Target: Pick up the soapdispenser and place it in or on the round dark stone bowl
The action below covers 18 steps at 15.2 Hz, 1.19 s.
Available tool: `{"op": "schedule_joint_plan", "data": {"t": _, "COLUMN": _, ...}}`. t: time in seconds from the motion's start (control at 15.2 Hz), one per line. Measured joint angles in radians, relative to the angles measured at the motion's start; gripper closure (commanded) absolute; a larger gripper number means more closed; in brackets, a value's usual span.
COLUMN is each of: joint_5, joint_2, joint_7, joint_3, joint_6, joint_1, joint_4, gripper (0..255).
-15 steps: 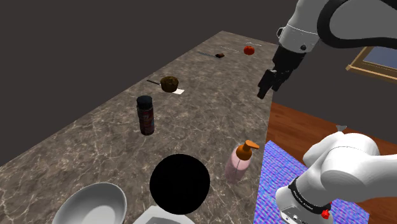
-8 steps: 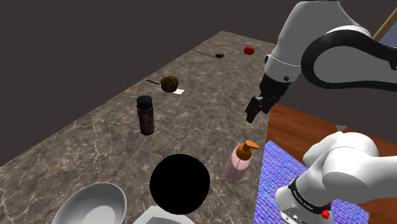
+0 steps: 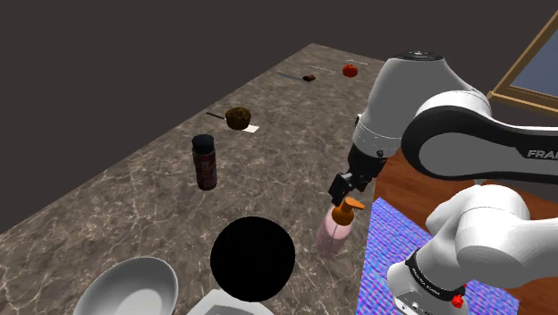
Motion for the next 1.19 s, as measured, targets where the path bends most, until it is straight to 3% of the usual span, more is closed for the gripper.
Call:
{"op": "schedule_joint_plan", "data": {"t": 0.4, "joint_5": 0.025, "joint_2": 0.026, "joint_7": 0.005, "joint_3": 0.025, "joint_6": 0.086, "joint_1": 0.011, "joint_4": -0.062, "gripper": 0}}
{"op": "schedule_joint_plan", "data": {"t": 0.79, "joint_5": 0.027, "joint_2": 0.033, "joint_7": 0.003, "joint_3": 0.028, "joint_6": 0.103, "joint_1": 0.011, "joint_4": -0.071, "gripper": 0}}
{"op": "schedule_joint_plan", "data": {"t": 0.86, "joint_5": 0.027, "joint_2": 0.033, "joint_7": 0.003, "joint_3": 0.028, "joint_6": 0.103, "joint_1": 0.011, "joint_4": -0.071, "gripper": 255}}
{"op": "schedule_joint_plan", "data": {"t": 1.19, "joint_5": 0.027, "joint_2": 0.032, "joint_7": 0.003, "joint_3": 0.028, "joint_6": 0.104, "joint_1": 0.011, "joint_4": -0.068, "gripper": 255}}
